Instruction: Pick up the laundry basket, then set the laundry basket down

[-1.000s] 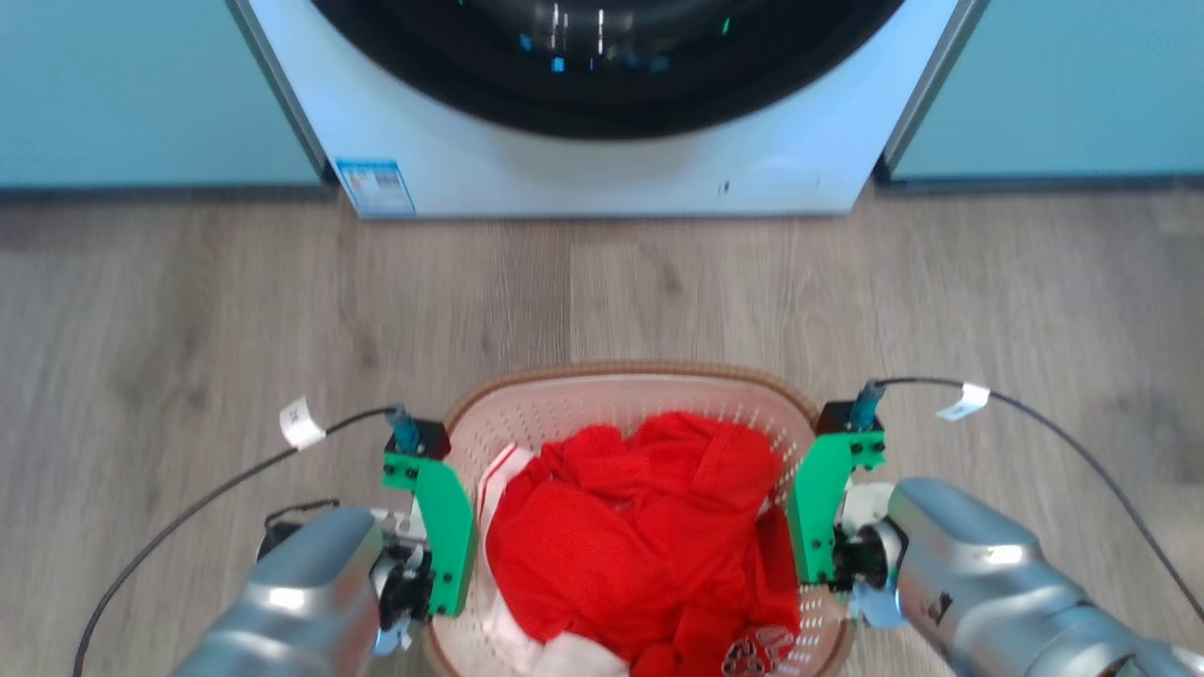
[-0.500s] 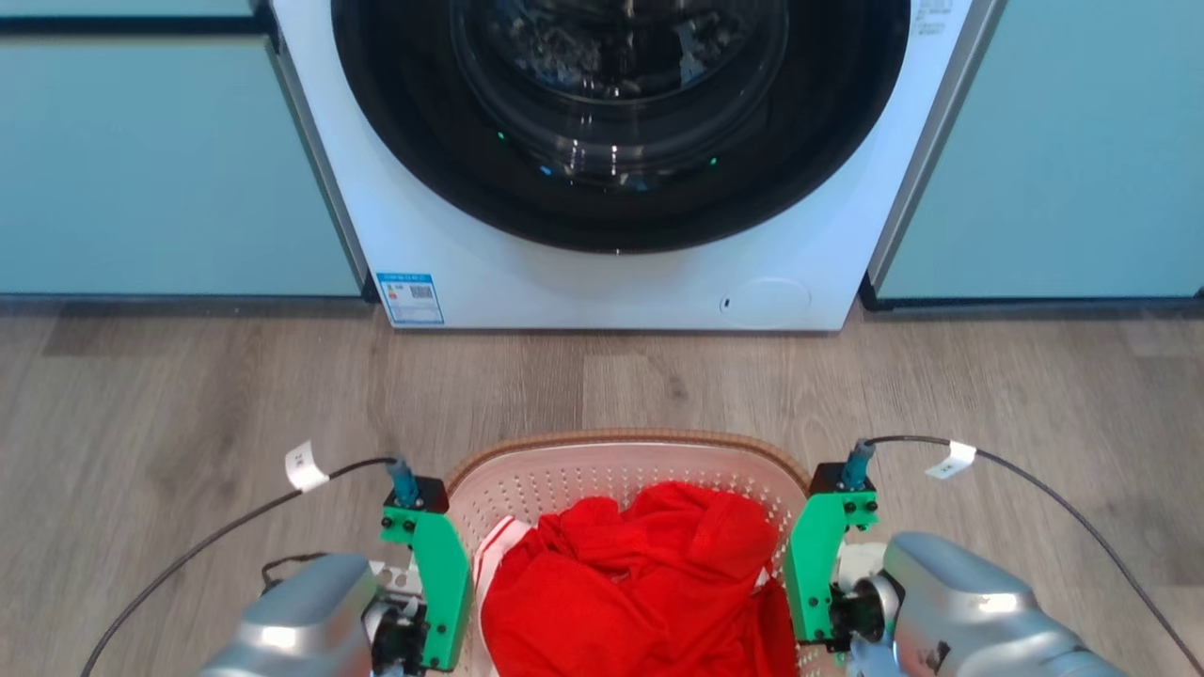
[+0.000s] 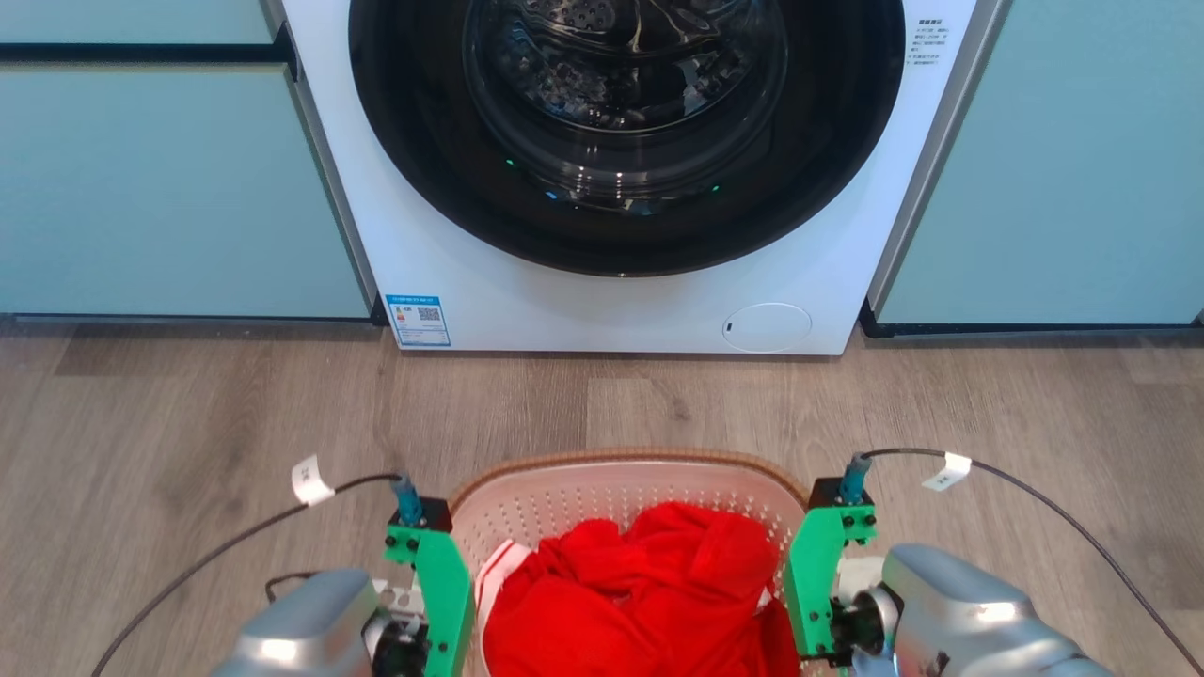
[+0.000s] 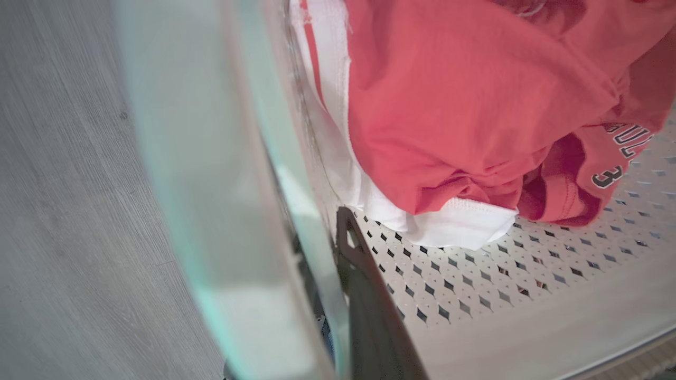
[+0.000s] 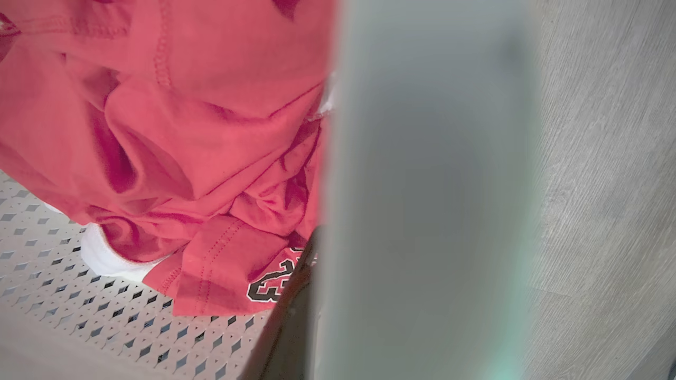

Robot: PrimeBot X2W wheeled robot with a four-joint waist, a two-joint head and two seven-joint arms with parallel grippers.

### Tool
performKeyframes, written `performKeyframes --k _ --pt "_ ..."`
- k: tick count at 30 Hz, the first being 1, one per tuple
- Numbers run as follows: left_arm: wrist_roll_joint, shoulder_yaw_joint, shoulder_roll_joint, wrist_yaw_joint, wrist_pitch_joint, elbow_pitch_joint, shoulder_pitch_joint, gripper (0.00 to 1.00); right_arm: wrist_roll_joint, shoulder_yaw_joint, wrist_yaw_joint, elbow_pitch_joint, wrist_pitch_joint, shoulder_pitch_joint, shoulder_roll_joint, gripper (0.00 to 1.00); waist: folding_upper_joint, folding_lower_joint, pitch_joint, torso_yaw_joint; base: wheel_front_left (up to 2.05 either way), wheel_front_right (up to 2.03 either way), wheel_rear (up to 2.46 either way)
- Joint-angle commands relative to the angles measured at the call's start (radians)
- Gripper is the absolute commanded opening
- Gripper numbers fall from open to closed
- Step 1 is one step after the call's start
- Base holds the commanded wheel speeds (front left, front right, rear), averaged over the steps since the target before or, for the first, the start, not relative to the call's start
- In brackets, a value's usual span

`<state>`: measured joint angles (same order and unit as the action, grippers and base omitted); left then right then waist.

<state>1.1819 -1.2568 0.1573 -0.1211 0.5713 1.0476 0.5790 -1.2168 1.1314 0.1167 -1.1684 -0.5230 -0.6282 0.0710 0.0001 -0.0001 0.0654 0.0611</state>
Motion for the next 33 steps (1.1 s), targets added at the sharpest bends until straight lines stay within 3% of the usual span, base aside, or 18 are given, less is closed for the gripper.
performKeyframes --k 1,33 --pt "0.007 -0.002 0.009 -0.010 0.014 -0.036 0.022 0.00 -0.004 0.007 0.014 0.037 0.016 -0.024 -0.021 0.00 -0.0001 0.0001 0.002 0.001 0.00 0.00 0.00" --pt "0.027 -0.022 0.004 -0.010 0.070 -0.063 0.018 0.00 -0.077 0.077 0.014 0.026 0.014 -0.036 -0.021 0.00 -0.0001 0.0001 0.000 -0.001 0.00 0.00 0.00"
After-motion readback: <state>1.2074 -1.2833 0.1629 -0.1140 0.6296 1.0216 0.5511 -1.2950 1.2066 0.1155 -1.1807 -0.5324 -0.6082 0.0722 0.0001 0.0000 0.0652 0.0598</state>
